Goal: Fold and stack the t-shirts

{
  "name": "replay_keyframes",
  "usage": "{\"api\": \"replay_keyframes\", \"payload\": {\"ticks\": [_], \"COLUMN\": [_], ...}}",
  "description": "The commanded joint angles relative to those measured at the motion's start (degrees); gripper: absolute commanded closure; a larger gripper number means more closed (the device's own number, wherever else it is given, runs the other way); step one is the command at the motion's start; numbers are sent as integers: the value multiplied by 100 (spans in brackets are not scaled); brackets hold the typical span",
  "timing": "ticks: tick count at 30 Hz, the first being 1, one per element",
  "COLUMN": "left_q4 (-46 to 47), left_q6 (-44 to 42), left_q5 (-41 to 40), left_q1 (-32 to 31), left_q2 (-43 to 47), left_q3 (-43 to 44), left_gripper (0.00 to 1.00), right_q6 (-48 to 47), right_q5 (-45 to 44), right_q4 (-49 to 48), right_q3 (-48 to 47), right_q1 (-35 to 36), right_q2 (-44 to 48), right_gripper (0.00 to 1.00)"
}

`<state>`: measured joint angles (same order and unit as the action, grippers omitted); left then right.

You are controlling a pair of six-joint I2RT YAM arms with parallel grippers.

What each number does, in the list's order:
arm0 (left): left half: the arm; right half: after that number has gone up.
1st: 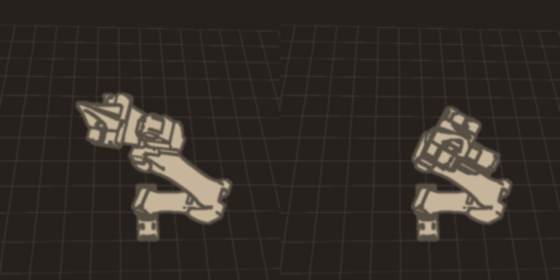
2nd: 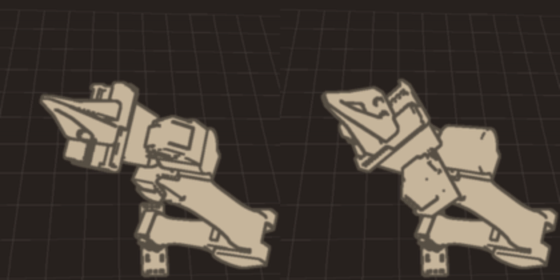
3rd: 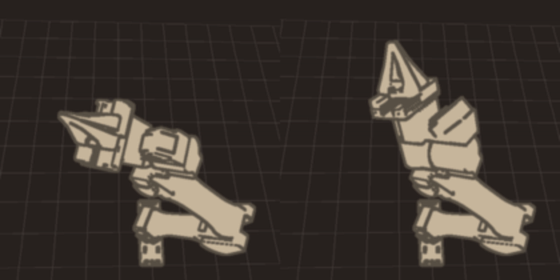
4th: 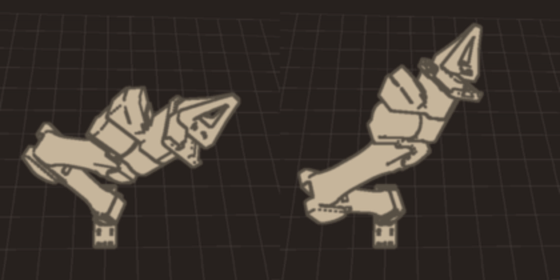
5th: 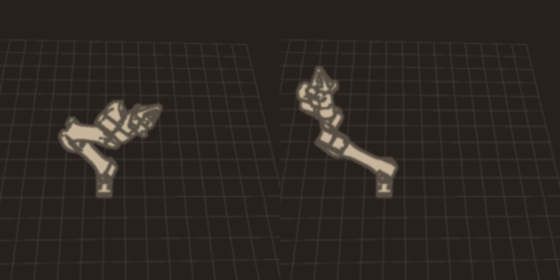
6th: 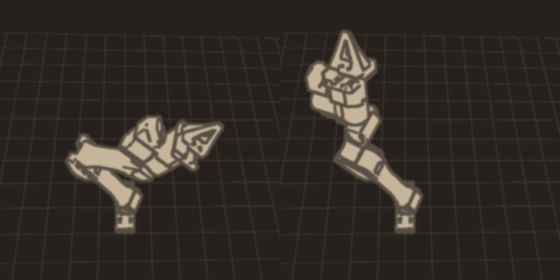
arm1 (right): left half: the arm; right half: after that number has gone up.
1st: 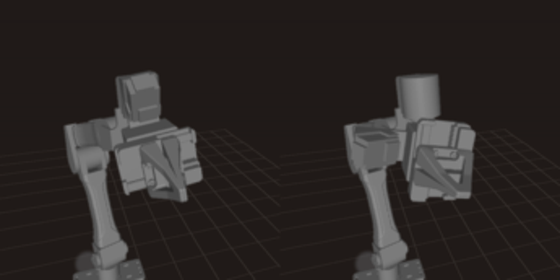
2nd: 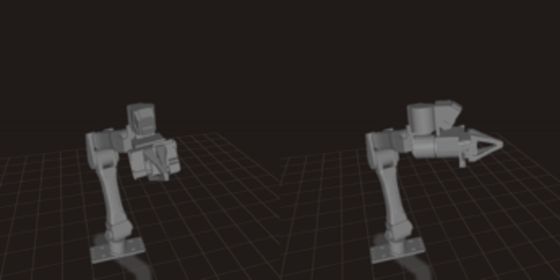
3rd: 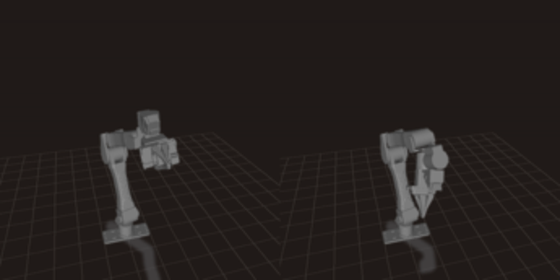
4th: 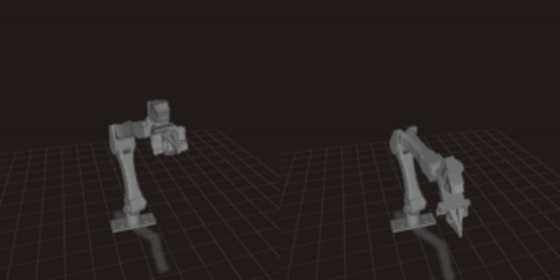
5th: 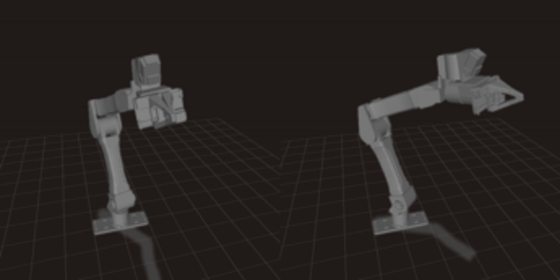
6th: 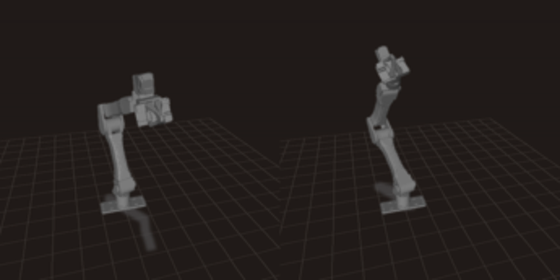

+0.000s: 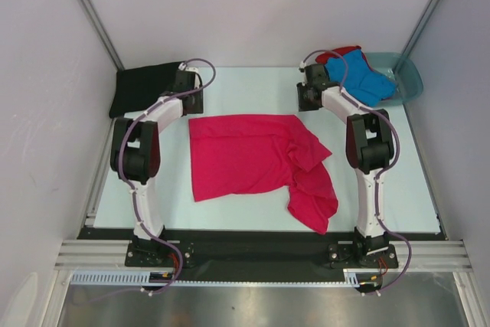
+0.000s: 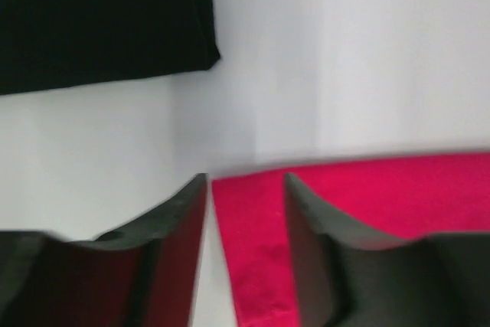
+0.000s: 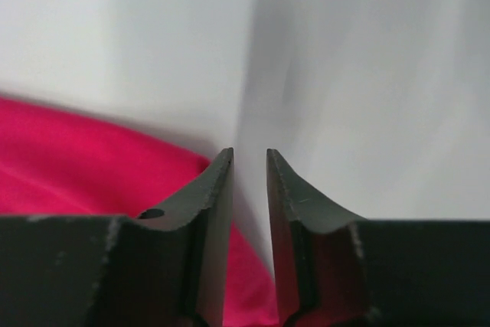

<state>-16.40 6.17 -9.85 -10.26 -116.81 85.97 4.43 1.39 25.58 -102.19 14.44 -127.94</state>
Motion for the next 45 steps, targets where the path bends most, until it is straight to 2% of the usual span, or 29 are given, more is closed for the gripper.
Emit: {"api": "replay_keyframes", "payload": {"ticks": [1,2,4,6,7,8,9,10,12,15,18,23,26,29,33,37,45], "left_q4": [487,576,594,533,350,270,252,269,707,1507,2061,2166,2194,2027,1502,361,-600], "left_q6": [-336,-397,-407,-442,-259,-109,40,181,568,1209,1860,2150,2222,2161,1967,1633,1501], "left_q5": [-412,-613,-590,339,926,932,1776,2159,3237,3821,4069,3630,3481,2973,2427,1593,785], "left_q1": [138,147,156,147,156,147,139,112,34,-273,-572,-1179,-1373,-1417,-1540,-1724,-1795], "left_q2": [333,413,624,1010,1220,1318,1424,1555,2003,2512,2812,3129,3103,3016,2788,2471,2198], "left_q3": [-1,-71,-133,-256,-309,-344,-423,-545,-1142,-2135,-2935,-3989,-4299,-4378,-4212,-3747,-3500], "left_gripper": [43,36,31,29,24,23,20,12,3,0,0,0,0,0,0,0,0], "right_q6": [-231,-266,-345,-346,-320,-276,-241,-188,-109,93,321,471,506,585,612,630,805], "right_q5": [-726,-858,-1114,-1106,-1062,-1018,-887,-799,-466,-202,150,292,327,353,257,134,-130], "right_q4": [-185,-177,-72,8,121,140,175,253,333,334,316,333,377,412,456,693,1150], "right_q3": [-284,-275,-223,-39,136,277,392,489,972,1744,2492,3284,3513,3645,3786,3908,4040], "right_q1": [-73,-81,-73,-46,-29,-20,-2,6,42,103,121,243,279,375,525,630,780], "right_q2": [128,242,427,865,1189,1392,1569,1727,2272,3017,3650,4408,4725,4945,5112,5218,5341], "right_gripper": [69,68,68,68,68,66,64,62,61,59,58,57,58,58,58,58,58]}}
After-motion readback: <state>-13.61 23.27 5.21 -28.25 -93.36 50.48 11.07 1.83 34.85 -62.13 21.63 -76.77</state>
